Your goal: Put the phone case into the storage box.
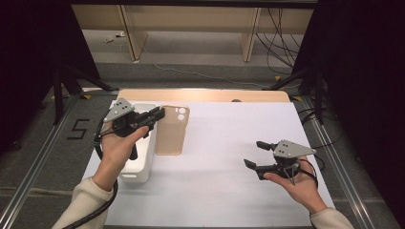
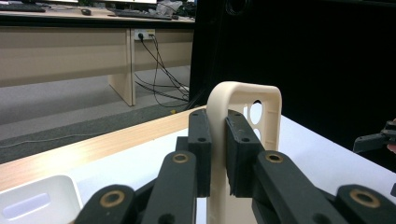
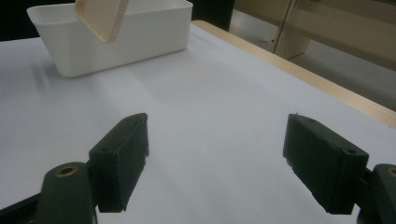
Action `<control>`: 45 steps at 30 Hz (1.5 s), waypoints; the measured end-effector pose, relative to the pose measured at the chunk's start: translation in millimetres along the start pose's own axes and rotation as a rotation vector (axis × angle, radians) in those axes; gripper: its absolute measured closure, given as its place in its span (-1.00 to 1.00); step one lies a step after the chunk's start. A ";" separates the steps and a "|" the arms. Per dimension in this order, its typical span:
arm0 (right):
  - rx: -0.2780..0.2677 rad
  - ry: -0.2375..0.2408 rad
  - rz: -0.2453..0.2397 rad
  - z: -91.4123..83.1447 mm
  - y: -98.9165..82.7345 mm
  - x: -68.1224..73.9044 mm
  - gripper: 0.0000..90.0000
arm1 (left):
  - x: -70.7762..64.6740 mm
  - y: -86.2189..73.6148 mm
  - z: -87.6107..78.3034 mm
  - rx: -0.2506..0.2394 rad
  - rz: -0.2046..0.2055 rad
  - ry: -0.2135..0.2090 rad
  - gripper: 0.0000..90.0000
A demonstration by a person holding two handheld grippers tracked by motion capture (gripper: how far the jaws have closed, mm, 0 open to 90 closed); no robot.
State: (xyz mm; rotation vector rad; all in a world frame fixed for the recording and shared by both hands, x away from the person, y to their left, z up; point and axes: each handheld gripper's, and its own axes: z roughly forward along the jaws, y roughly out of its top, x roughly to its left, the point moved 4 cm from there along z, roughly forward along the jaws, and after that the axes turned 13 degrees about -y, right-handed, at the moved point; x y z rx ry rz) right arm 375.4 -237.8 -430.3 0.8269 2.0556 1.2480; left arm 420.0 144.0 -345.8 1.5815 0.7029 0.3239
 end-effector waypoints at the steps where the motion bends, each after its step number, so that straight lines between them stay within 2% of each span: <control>1: 0.000 0.000 0.002 -0.5 -0.4 -0.4 -0.48 | 0.6 0.6 -0.6 -0.001 0.001 0.001 0.82; 45: 0.009 -0.007 0.015 -0.6 -3.4 -2.8 -0.48 | 23.7 13.3 -20.3 -0.033 0.004 0.059 0.82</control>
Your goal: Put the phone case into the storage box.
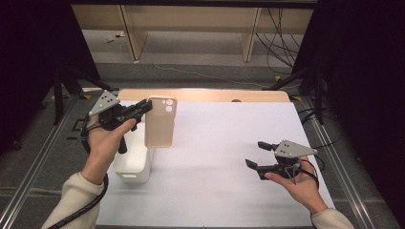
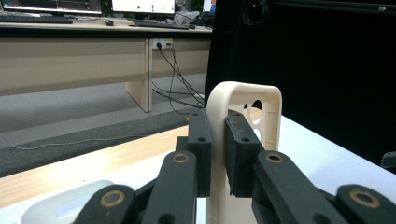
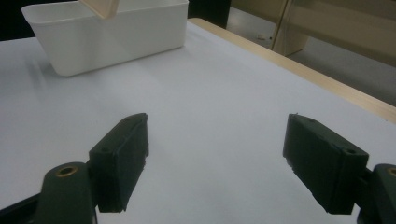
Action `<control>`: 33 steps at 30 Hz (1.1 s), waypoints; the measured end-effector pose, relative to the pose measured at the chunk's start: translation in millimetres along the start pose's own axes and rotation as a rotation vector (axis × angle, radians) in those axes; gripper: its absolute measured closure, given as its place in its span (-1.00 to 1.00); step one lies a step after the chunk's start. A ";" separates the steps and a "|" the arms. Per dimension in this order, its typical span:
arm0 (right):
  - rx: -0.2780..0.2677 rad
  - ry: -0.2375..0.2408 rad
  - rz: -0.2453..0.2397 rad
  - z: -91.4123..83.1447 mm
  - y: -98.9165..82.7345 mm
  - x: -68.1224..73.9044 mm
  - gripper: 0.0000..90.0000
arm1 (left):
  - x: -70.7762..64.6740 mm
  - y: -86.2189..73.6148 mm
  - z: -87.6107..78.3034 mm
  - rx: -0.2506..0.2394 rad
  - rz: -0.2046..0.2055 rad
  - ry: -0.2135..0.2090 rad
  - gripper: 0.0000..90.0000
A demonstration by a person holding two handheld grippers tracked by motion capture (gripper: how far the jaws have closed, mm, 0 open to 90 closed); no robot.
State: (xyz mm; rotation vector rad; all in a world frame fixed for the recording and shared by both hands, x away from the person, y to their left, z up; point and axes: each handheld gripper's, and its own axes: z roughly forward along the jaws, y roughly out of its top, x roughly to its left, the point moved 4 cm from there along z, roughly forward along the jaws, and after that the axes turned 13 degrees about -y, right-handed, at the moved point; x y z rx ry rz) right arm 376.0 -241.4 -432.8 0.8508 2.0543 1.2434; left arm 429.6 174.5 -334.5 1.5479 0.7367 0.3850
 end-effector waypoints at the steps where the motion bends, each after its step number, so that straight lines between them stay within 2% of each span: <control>1: 0.000 0.000 0.001 0.0 0.0 0.0 -0.48 | 0.5 0.2 -0.4 0.001 0.001 0.001 0.82; 33: 0.002 0.002 0.004 0.8 -0.8 -0.3 -0.48 | 14.0 4.5 -12.3 -0.013 0.002 0.032 0.82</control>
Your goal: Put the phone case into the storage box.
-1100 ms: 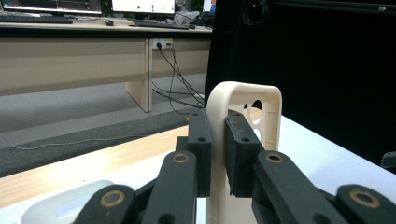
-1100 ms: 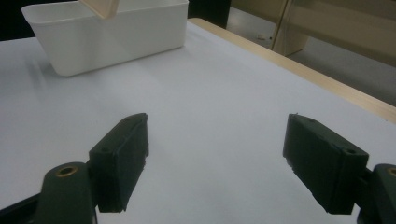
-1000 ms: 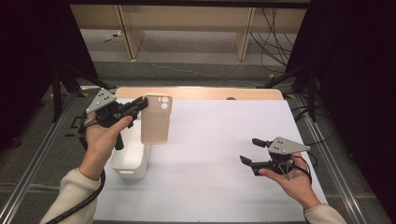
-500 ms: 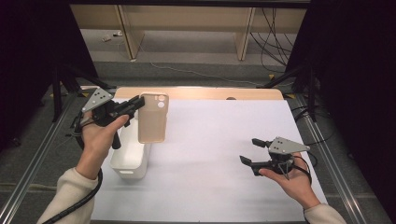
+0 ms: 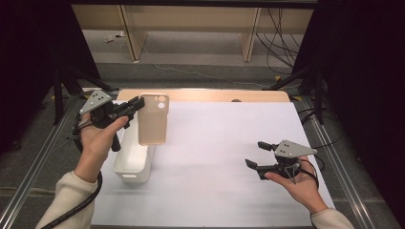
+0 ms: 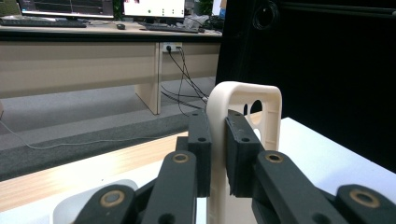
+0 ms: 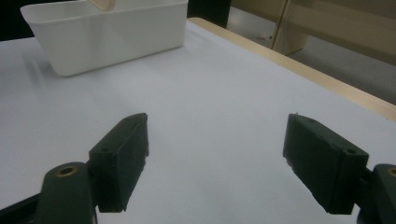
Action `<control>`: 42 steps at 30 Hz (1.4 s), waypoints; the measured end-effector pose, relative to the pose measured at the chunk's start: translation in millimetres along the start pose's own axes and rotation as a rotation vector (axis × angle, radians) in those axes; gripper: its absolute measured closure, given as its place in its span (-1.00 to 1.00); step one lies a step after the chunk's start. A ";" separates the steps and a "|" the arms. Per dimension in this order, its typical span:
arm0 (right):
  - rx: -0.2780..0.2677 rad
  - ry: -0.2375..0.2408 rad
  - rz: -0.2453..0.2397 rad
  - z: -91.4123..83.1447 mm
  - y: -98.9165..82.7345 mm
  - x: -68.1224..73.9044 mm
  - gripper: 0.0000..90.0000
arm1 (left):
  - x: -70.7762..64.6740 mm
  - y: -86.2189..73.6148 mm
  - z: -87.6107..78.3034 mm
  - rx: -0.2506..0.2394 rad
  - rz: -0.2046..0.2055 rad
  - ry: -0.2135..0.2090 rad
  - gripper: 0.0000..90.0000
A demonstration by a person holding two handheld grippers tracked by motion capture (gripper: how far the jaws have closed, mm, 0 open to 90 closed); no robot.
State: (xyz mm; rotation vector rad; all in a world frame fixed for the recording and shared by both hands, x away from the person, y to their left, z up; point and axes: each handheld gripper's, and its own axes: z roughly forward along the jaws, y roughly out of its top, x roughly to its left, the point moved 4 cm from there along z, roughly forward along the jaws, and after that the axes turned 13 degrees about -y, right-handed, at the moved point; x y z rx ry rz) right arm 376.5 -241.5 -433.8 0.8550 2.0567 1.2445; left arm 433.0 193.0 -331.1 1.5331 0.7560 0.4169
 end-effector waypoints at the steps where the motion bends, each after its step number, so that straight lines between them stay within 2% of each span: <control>1: 0.000 -0.001 -0.001 0.1 -0.1 -0.1 -0.48 | 0.0 0.0 0.0 0.000 0.000 0.000 0.82; 42: 0.002 -0.002 -0.001 0.9 -0.9 -0.3 -0.49 | 14.1 4.4 -7.9 -0.010 0.008 0.027 0.82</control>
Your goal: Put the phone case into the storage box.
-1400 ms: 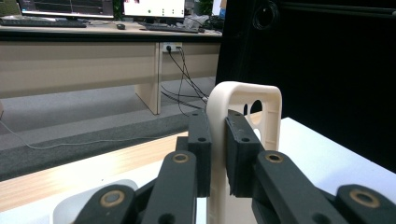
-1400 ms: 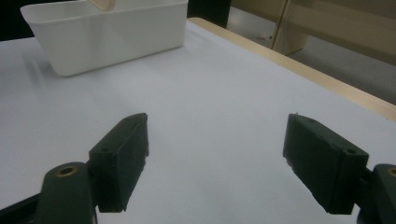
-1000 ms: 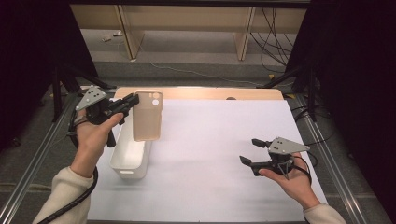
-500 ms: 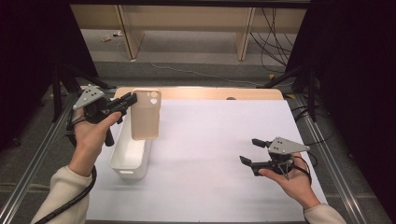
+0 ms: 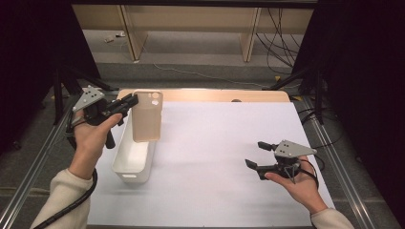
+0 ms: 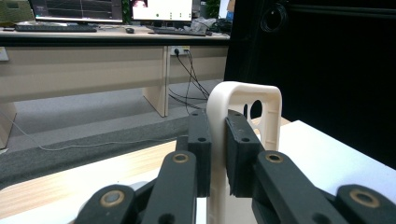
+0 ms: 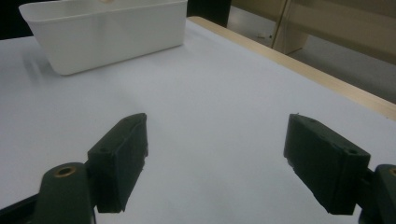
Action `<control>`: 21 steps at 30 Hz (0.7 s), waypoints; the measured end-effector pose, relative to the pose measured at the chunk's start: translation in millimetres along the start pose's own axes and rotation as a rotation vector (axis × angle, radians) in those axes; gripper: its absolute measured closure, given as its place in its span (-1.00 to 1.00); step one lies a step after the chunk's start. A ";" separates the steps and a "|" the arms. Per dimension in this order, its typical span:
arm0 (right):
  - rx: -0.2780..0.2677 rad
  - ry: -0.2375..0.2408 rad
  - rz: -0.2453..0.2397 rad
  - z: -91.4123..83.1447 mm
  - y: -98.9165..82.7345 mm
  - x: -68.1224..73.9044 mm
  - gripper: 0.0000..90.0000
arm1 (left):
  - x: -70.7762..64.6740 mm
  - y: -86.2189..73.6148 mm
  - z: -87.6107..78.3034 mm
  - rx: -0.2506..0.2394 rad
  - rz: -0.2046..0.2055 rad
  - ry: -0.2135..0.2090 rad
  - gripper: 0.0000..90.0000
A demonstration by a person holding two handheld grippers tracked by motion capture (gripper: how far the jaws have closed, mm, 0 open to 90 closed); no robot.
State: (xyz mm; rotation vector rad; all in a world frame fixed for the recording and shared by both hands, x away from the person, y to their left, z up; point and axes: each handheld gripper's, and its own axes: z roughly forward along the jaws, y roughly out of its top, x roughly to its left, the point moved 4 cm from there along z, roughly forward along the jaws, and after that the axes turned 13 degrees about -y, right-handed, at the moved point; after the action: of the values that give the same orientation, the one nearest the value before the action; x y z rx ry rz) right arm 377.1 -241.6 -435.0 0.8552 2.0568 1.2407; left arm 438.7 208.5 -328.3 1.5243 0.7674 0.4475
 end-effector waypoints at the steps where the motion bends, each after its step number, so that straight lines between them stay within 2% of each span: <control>1: 0.001 0.000 -0.001 -0.1 -0.1 0.1 -0.49 | 0.0 0.0 0.0 0.000 0.000 0.000 0.82; 21: 0.004 0.000 0.001 0.4 -0.4 -0.1 -0.49 | 7.8 1.0 -1.6 0.003 0.001 0.013 0.82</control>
State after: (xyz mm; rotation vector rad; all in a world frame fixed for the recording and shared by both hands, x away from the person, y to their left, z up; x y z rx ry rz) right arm 377.4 -241.6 -435.4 0.8584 2.0594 1.2371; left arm 443.3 215.1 -328.5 1.5263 0.7775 0.4576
